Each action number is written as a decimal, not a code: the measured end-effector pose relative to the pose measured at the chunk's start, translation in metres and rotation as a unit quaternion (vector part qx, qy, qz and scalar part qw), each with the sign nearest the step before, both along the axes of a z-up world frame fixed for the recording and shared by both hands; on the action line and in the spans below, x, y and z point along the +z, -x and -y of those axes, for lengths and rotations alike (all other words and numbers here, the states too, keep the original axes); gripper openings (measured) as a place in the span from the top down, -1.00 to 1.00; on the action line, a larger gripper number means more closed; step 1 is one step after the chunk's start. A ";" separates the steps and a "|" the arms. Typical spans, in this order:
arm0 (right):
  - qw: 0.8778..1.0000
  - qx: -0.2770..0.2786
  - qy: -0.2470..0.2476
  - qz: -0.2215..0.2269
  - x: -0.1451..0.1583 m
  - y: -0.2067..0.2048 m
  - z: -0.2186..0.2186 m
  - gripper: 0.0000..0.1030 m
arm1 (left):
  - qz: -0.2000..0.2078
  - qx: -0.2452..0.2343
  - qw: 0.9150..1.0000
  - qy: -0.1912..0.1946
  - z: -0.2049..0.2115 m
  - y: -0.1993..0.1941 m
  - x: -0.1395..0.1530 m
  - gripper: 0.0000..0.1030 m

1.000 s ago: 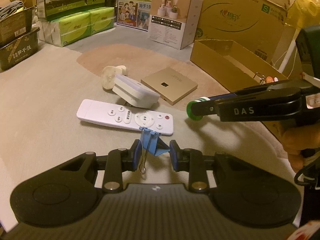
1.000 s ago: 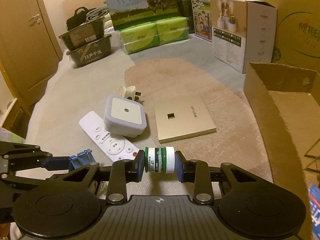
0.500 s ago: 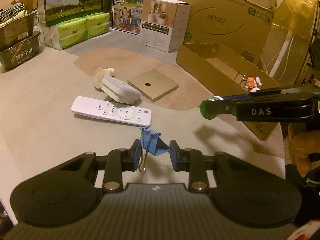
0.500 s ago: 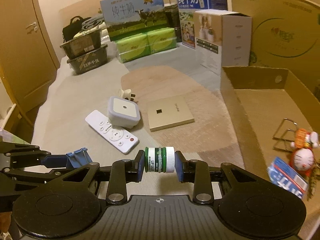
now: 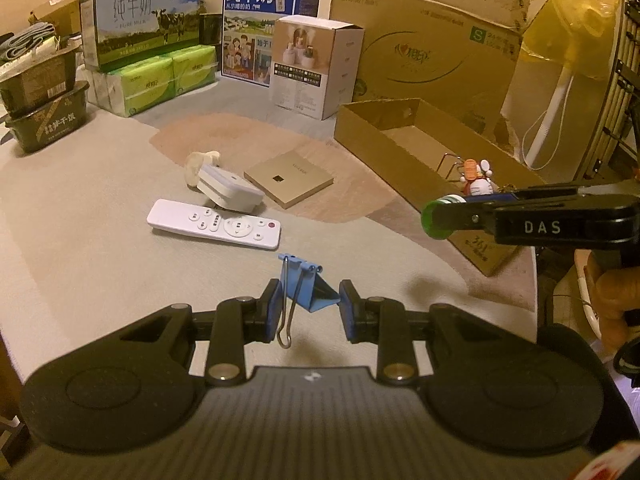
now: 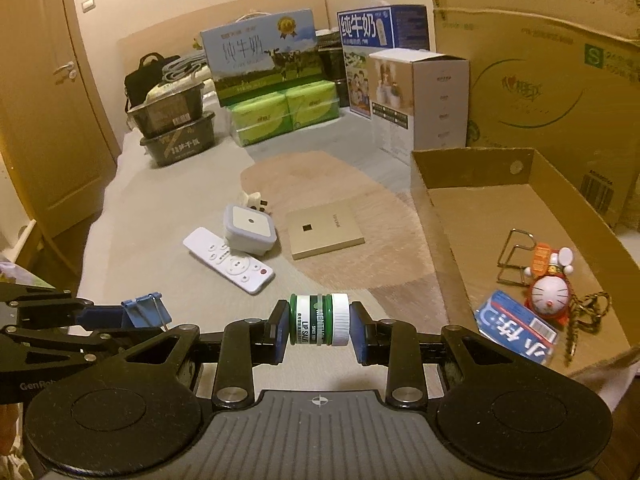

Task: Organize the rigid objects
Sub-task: 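Carry the binder clip toward the tray with the left tool while the right tool carries the bottle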

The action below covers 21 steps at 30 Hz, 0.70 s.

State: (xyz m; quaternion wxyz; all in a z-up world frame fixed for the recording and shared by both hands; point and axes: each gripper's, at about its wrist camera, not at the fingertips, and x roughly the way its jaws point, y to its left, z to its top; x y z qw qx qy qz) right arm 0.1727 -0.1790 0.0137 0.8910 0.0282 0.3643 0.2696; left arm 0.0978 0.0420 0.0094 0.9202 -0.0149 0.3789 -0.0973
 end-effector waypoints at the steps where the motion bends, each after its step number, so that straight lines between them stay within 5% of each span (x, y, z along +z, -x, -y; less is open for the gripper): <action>1: 1.000 0.000 -0.001 0.001 0.002 0.003 0.001 0.38 | 0.001 0.001 1.000 0.000 0.001 0.002 0.002 0.48; 21: 1.000 -0.014 0.000 0.021 0.018 0.030 0.034 0.38 | 0.005 0.003 1.000 0.004 0.020 0.019 0.018 0.48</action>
